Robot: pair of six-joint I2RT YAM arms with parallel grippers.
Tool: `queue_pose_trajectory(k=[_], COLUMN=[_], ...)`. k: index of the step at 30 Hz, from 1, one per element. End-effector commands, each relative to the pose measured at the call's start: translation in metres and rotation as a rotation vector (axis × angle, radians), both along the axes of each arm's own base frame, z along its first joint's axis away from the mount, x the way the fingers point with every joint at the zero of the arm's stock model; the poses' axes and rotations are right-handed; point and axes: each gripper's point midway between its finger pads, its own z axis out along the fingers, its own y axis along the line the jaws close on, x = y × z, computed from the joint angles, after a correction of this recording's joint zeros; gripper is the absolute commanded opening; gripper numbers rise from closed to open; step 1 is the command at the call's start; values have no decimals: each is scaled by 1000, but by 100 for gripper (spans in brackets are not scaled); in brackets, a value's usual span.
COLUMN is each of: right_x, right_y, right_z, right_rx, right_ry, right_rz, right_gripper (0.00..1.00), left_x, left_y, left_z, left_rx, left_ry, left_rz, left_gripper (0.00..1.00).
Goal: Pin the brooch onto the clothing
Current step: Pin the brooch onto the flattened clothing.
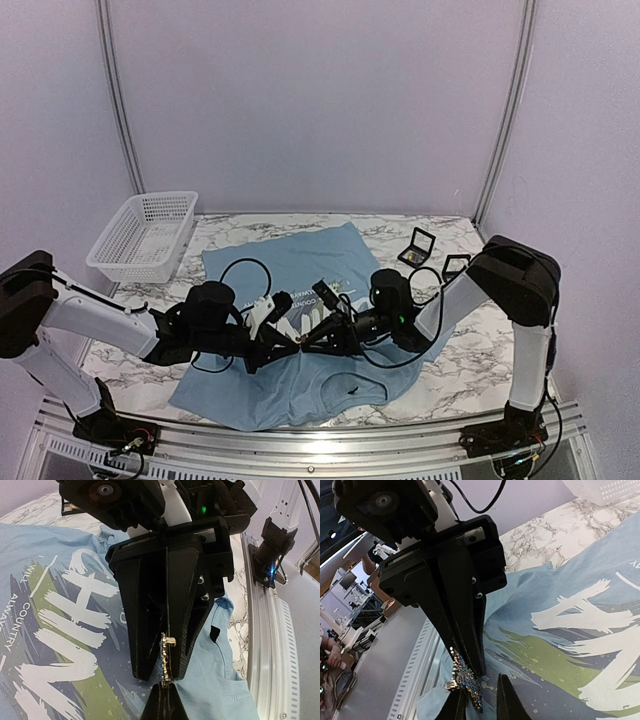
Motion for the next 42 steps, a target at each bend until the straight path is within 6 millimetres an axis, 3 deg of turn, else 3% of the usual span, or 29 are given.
queue_pose_trajectory(k=[1,11,22,29,33,42], right_x=[17,18,-6,-11,-8,21], right_y=[-4,-5,-9,-14,-17,-32], right_z=[8,11,18,14,13,6], right_rx=[11,21,52,15,-10,-132], right_ry=[-27,-22,-79,-122,-141,-228], right_rz=[-119,-137,-55,-42,-60,-239], right_gripper=[16,16,22,28,30,32], left_x=[-13,-13,-5,2,7,11], left_y=[-4,-5,2,7,11,22], left_z=[14,14,4,0,-6,-25], left_rx=[-44,-46,-7,20,63,329], left_ry=[-24,-24,-56,-84,-135,-453], left_rz=[-55,-55,-5,36,82,150], left_gripper=[0,0,0,0,0,0])
